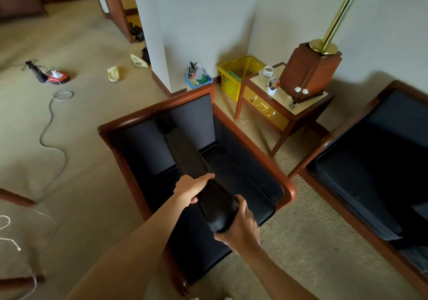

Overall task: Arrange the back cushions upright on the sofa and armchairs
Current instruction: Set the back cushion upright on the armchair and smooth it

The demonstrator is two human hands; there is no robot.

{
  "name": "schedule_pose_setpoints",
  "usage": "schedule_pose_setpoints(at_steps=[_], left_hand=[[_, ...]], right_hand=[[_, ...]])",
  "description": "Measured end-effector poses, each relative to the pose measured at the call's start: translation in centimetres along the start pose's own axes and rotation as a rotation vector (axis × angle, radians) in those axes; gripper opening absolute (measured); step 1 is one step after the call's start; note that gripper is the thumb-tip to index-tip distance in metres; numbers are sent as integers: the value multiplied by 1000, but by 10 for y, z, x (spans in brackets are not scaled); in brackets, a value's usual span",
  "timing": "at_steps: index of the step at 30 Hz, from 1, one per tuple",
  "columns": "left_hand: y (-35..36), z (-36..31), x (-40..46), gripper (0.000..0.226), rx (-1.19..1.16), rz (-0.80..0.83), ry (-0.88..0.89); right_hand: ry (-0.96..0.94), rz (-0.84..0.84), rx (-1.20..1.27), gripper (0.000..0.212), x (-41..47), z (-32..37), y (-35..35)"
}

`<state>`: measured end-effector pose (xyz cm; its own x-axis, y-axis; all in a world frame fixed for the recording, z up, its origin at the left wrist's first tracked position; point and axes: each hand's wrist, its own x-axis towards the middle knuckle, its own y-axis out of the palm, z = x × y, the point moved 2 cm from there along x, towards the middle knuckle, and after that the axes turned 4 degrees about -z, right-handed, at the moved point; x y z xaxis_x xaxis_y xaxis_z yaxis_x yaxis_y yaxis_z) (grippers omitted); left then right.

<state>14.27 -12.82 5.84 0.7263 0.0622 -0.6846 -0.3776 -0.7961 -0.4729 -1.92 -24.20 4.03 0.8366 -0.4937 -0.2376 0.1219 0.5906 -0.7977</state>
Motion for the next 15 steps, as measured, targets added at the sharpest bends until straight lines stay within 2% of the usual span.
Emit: schedule_pose_setpoints(at_steps=[3,5,7,10,13,15], left_hand=[[-23,-5,16,68,-96,79,94],[-36,-13,26,56,-143,78,240],[-43,-21,31,58,-32,25,457],[-39,-34,36,75,189,-33,732],[-38,-52,54,85,258,-43,805],[-39,-68,64,87,315,-61,818]], right_hand=[[0,8,1,115,25,15,-24],[-39,1,8,114,42,29,-40],[-100,-11,34,113,58,46,-53],[-228,-19,101,111,87,76,-67],[-258,21,8,105,129,109,-85],[-195,82,-213,104,158,128,-100]])
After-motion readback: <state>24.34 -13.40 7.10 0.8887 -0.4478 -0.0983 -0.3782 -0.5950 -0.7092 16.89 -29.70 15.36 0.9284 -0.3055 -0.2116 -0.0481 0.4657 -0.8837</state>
